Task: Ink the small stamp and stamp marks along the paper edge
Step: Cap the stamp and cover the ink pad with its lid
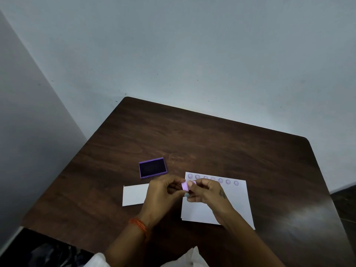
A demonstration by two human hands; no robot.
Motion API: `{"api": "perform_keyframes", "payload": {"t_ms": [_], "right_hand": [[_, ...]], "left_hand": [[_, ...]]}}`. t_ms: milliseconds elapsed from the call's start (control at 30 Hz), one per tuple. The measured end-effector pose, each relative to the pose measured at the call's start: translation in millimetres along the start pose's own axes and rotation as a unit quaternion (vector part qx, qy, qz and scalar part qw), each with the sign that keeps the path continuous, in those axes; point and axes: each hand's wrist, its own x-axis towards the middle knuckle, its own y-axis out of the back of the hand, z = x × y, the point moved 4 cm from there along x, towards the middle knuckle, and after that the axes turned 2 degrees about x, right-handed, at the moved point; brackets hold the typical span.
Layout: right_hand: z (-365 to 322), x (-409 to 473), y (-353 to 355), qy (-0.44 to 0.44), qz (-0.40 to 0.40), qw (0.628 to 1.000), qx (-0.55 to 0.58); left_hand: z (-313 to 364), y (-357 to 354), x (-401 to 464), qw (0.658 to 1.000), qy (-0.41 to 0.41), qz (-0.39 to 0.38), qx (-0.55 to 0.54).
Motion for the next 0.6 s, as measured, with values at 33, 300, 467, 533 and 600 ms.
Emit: {"api": "perform_keyframes", "payload": {"t_ms": [33,300,467,533,600], "right_hand": [[2,2,-3,-0.009,-0.001,1.000,0.009],[3,28,-22,0.072,0.036,0.993,-0.086],[11,59,-42,0.131,0.105,0.955,-0.242],[21,68,-47,0.114,0.125,0.959,-0.228],[30,74,-51,0.082,0.116,0.961,-0.237]], "left_hand": [[-1,0,-1,1.000,-0.009,0.006,0.004],[-22,9,3,0.999,0.008,0.047,0.019],[-45,17,14,0.997,0.055,0.038,0.049],[-51,17,16,0.996,0.064,0.032,0.062],[-56,18,16,0.995,0.068,0.032,0.069]]}}
